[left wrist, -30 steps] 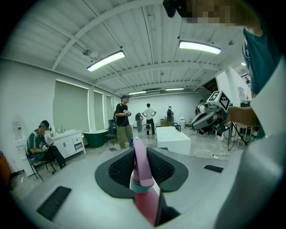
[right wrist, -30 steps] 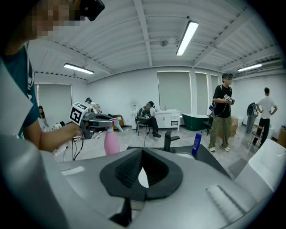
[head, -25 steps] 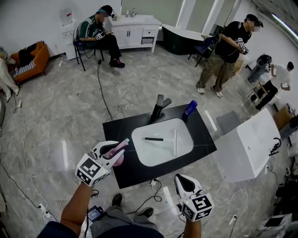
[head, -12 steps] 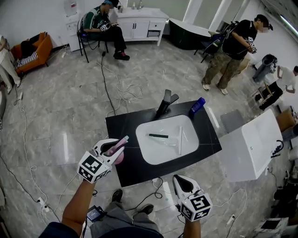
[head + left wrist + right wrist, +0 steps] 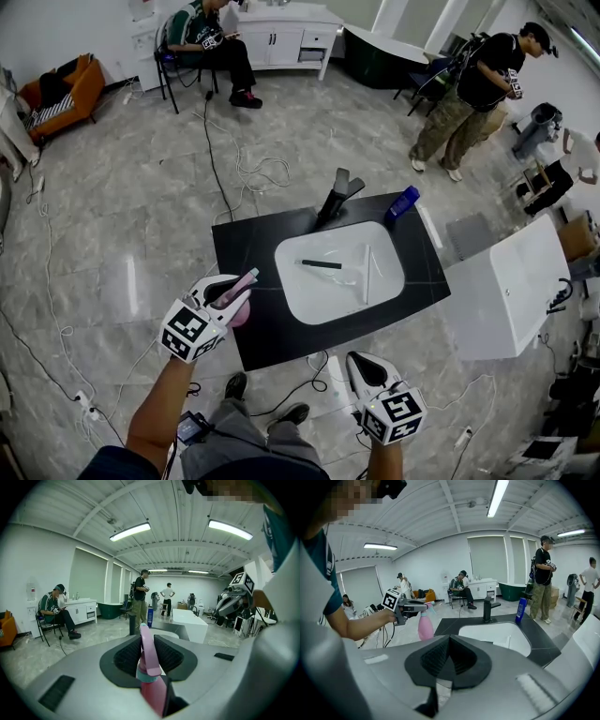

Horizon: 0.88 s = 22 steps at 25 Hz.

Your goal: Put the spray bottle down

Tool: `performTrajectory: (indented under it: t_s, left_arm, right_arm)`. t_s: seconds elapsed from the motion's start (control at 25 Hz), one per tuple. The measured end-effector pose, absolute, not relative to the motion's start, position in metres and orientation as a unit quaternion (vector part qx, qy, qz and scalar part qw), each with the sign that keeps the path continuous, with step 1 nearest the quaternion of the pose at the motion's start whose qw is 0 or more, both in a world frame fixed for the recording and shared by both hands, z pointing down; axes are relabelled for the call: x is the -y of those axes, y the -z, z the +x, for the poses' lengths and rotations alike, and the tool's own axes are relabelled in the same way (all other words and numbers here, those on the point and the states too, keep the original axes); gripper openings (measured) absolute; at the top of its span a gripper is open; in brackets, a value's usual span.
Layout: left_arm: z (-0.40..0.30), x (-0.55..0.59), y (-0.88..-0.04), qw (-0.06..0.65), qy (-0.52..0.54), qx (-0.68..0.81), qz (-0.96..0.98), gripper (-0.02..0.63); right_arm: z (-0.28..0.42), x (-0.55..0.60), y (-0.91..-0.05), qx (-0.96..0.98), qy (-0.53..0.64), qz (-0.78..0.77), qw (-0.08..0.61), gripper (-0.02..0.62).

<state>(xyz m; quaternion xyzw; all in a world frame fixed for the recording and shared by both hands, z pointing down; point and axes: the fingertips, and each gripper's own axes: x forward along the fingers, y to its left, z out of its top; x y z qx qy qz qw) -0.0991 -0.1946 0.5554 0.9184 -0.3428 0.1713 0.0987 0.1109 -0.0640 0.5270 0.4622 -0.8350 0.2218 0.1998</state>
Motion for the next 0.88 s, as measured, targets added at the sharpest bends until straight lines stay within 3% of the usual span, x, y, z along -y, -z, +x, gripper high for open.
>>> performTrajectory:
  t_s: [0.88]
  left_arm:
    - [-0.1,0.182,-0.612,0.137,-0.182,0.349,0.909,0.089]
  right_arm:
    - [0.109,0.036,-0.566,0.828,-0.266,0.452,0.201,0.009]
